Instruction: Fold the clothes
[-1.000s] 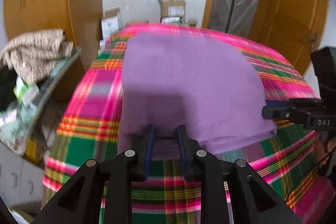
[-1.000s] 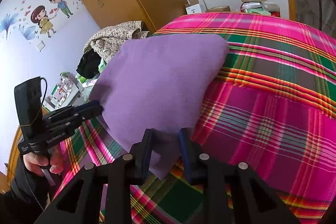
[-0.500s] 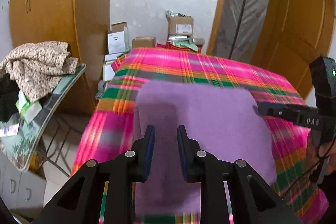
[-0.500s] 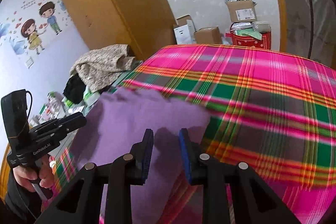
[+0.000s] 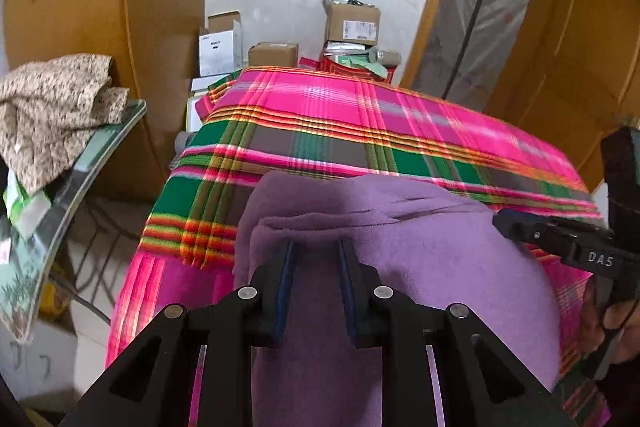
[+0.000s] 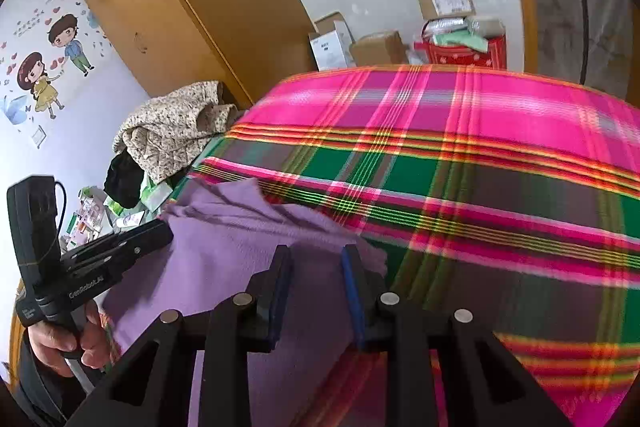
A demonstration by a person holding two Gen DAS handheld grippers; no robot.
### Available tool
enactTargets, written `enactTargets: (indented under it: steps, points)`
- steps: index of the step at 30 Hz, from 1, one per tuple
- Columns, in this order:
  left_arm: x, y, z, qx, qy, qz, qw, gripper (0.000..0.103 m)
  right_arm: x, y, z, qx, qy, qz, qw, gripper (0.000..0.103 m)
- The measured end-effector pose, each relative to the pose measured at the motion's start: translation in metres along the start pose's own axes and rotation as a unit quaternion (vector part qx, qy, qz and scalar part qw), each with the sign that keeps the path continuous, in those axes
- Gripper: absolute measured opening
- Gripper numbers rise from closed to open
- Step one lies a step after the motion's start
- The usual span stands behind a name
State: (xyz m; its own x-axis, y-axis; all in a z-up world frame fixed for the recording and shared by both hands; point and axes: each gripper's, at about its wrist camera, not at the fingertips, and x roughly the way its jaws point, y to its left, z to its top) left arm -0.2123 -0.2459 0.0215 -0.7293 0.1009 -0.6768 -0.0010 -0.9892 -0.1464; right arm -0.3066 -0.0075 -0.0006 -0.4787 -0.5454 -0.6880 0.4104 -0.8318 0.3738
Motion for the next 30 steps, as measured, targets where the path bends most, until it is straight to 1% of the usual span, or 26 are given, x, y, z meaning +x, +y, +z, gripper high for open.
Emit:
enactTargets:
  steps: [3,7,9,11,14,16,19,23,28,30]
  points:
    - [-0.008,0.000,-0.007,0.002,-0.004,0.000,1.0000,0.023,-0.024,0.010,-0.016,-0.017,-0.010,0.009,1.000,0.026]
    - [-0.016,-0.001,-0.020,0.000,-0.003,0.004,1.0000,0.023,-0.045,0.028,-0.047,-0.039,-0.005,0.024,0.999,0.026]
    - [-0.019,-0.001,-0.028,-0.004,0.002,0.007,1.0000,0.023,-0.045,0.035,-0.061,-0.052,0.006,0.020,0.998,0.026]
    - [-0.022,-0.001,-0.036,-0.008,0.007,0.010,0.9999,0.023,-0.039,0.038,-0.070,-0.062,0.023,0.004,0.998,0.026]
    - [-0.026,-0.001,-0.047,-0.014,0.014,0.014,0.9997,0.023,-0.051,0.035,-0.073,-0.042,0.024,0.008,0.999,0.026]
    - [-0.037,-0.005,-0.049,-0.023,0.009,0.009,0.9997,0.023,-0.066,0.039,-0.079,-0.052,0.014,0.005,0.999,0.026]
    - [-0.052,-0.019,-0.056,-0.017,0.004,0.013,0.9998,0.023,-0.089,0.043,-0.091,-0.062,0.001,0.003,0.998,0.026]
    - [-0.068,-0.040,-0.076,-0.013,0.013,0.020,0.9996,0.023,-0.114,0.051,-0.115,-0.067,0.000,0.004,0.998,0.026]
    - [-0.095,-0.070,-0.104,-0.015,0.014,0.017,0.9996,0.023,-0.145,0.065,-0.152,-0.083,-0.010,-0.015,0.996,0.026]
    - [-0.104,-0.079,-0.112,-0.017,0.011,0.018,0.9996,0.026,-0.158,0.069,-0.167,-0.087,-0.018,-0.026,0.996,0.026]
